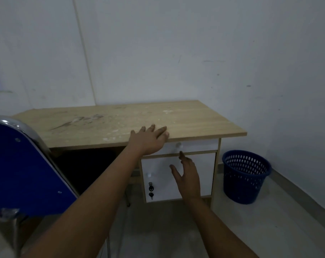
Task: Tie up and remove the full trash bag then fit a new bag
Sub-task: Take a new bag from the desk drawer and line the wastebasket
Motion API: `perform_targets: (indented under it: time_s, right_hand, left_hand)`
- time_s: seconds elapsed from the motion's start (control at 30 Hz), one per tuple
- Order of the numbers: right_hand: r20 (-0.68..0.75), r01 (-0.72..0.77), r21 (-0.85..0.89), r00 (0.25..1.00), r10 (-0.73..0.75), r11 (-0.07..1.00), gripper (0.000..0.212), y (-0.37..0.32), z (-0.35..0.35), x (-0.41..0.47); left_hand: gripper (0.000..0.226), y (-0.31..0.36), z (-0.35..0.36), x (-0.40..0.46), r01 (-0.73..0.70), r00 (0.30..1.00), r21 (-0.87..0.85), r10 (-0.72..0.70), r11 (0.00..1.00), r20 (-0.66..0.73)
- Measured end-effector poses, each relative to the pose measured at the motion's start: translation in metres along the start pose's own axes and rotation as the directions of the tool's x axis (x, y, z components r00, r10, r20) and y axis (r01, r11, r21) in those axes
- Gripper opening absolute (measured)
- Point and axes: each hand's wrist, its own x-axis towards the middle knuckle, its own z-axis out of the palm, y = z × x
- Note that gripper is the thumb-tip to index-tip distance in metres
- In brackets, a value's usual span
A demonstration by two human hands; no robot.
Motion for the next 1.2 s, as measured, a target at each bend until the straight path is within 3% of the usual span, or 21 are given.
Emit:
perform_targets:
  time_s: [0.2,0.33,0.73,1.2]
  right_hand:
    - [-0.063,-0.018,0.131,0.998,0.027,0.991,0.067,0.002,0.017,0.014]
    - [-0.116,0.012,0.093,0.993,-0.001,0.996,0.069,0.001,0.020,0.022]
    - [-0.254,-0.004,0.082,0.967,0.025,0.997,0.026,-0.009,0.015,0.046]
    - [-0.293,0.080,0.167,0.956,-0.028,0.983,0.023,-0.036,-0.028,-0.033]
  left_hand:
    - [0.070,-0.002,0.007,0.004,-0.002,0.998,0.009,0.002,1.000,-0.070]
    - [0.068,-0.001,0.008,0.003,-0.005,0.997,-0.008,0.004,1.000,-0.076]
    - [0.069,0.001,0.005,0.001,0.002,0.998,0.003,-0.001,1.000,-0.067]
    - [0.070,0.001,-0.004,0.000,0.011,0.999,-0.002,-0.011,1.000,0.039]
